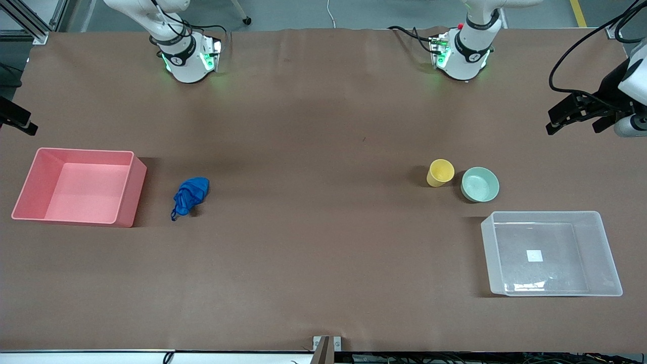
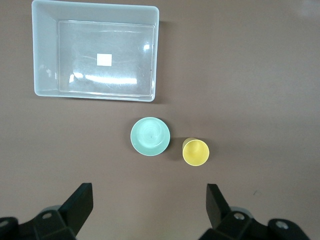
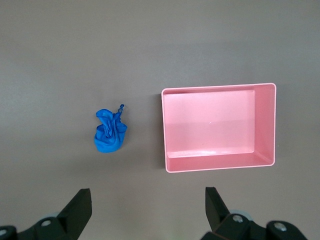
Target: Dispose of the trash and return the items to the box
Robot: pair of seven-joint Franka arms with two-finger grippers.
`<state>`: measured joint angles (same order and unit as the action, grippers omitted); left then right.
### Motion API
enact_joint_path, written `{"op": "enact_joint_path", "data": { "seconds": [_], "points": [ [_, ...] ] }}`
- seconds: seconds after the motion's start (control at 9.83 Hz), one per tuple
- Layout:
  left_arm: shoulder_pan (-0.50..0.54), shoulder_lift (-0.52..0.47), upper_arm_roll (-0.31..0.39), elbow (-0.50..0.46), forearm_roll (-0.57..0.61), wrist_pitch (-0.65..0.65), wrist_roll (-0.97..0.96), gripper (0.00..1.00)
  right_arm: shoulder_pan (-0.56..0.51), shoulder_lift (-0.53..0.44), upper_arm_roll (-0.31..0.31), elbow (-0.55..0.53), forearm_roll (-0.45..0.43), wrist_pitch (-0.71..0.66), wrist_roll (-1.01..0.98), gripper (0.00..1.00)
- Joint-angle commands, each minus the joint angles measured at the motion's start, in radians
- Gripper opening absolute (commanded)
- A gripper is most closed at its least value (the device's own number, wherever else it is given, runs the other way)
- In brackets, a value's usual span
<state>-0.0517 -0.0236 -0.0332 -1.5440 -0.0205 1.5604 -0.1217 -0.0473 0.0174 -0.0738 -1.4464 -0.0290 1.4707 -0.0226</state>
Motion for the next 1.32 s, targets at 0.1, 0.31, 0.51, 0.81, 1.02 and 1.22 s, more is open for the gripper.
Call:
{"op": "enact_joint_path", "data": {
  "seconds": [0.1,0.31,0.51,0.81,1.02,1.22],
  "points": [
    [-0.011,0.011,0.012,-0.008,0.021,-0.008,0.007,1.0,-0.006,-0.013,0.005,0.0,0.008,-0.013,-0.002,1.0],
    [-0.007,0.01,0.045,-0.014,0.01,-0.014,0.013,1.0,-0.006,-0.013,0.005,-0.002,0.008,-0.021,-0.002,1.0],
    [-0.008,0.008,0.068,-0.037,0.008,-0.02,0.025,1.0,-0.006,-0.013,0.005,-0.002,0.008,-0.021,-0.002,1.0],
    [-0.005,0.016,0.07,-0.154,0.019,0.096,0.104,1.0,0.02,-0.013,0.011,-0.021,0.008,-0.015,0.003,1.0],
    [-0.005,-0.013,0.084,-0.38,0.016,0.32,0.103,1.0,0.07,-0.011,0.011,-0.133,0.006,0.069,0.007,1.0],
    [-0.007,-0.019,0.104,-0.573,0.007,0.519,0.103,1.0,0.13,0.012,0.011,-0.295,0.006,0.251,0.057,1.0]
  ]
}}
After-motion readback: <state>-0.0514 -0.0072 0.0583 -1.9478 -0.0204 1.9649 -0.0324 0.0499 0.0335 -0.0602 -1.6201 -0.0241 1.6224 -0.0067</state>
